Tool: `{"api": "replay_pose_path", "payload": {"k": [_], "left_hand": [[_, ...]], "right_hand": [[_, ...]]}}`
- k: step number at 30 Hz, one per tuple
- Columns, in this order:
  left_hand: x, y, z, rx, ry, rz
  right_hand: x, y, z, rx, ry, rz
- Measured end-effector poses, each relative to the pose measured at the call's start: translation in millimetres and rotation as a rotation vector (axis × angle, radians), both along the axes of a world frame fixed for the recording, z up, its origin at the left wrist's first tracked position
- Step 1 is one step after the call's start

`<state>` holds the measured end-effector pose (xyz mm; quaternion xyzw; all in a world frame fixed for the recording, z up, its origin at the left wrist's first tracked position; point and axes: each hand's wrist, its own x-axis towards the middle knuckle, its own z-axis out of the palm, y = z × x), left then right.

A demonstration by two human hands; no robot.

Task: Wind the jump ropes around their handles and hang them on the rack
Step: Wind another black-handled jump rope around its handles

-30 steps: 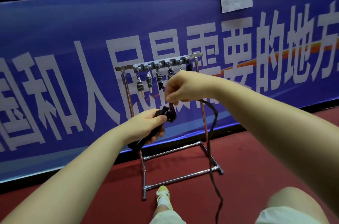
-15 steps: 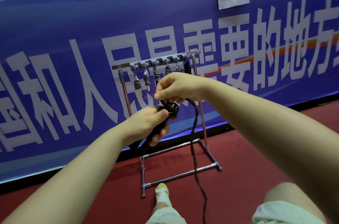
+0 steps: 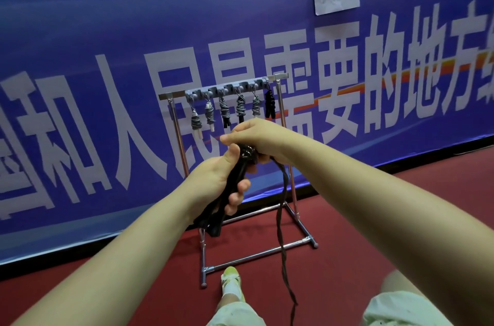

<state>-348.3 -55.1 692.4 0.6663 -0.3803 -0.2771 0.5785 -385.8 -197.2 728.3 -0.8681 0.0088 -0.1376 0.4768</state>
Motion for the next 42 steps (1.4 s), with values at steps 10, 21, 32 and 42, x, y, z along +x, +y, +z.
{"api": "replay_pose_path", "payload": {"k": [10, 21, 32, 42], "left_hand": [[-7.0, -0.3, -0.6, 0.055, 0.007, 0.037], [-16.6, -1.6, -0.3, 0.158, -0.059, 0.058], [-14.2, -4.1, 7.9, 0.040, -0.094, 0.114], [-21.0, -31.3, 10.7, 0.007, -0.439, 0.279]], "right_hand": [[-7.4, 12.4, 11.0, -0.283, 0.058, -0.172], [-2.7, 5.3, -15.5, 0.129, 0.136, 0.037], [-27.3, -11.7, -64.0, 0.433, -0.266, 0.216], [-36.1, -5.3, -67.1, 0.388, -0.472, -0.129]]}}
